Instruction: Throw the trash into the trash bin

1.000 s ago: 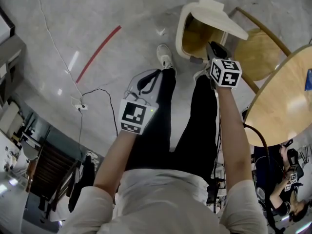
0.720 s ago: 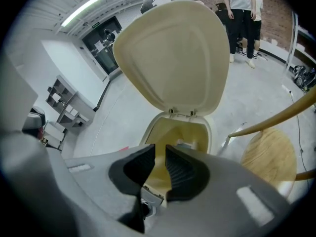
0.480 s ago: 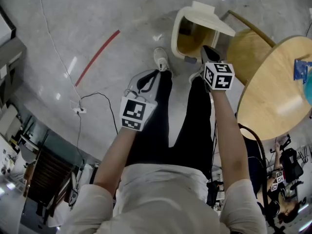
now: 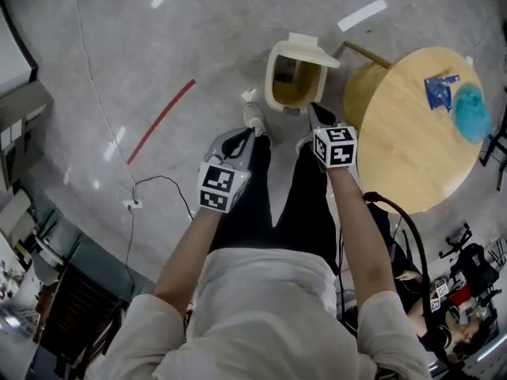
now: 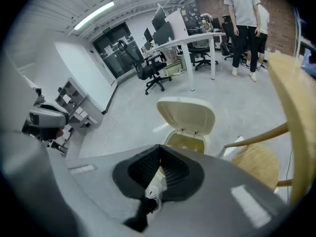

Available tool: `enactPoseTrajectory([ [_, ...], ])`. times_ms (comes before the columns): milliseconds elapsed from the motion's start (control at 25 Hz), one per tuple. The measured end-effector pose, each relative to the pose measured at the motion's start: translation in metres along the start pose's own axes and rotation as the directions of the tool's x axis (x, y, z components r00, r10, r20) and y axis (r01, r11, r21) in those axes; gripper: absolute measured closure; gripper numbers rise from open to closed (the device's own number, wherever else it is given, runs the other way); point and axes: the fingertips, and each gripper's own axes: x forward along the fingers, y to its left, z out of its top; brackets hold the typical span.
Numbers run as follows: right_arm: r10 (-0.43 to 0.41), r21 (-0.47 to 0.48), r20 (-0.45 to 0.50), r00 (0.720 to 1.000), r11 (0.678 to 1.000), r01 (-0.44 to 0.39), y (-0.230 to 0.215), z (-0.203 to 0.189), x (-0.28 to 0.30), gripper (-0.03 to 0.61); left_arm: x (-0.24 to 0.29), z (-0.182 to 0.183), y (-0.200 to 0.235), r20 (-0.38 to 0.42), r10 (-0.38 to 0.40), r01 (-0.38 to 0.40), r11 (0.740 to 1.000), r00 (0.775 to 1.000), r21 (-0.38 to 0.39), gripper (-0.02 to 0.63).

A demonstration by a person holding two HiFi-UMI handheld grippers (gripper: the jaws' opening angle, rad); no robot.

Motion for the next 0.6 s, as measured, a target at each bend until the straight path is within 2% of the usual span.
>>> enactPoseTrajectory([
  [320,0.027,-0.030,0.040,0.999,0.999,-0.026,0.029,0.019,-0.093,0.575,-0.040,0.030,-0.045,0.007,-0.034,0.034,0.999,0.999,0.009,0.610],
  [600,0.027,-0.006,0.096,0.995,1.000,-0.027,0.038,0.027,-0.151,0.577,-0.062,0.049,-0.078,0.011,-0.077,0.076,0.996,0.997,0.048,0.611],
])
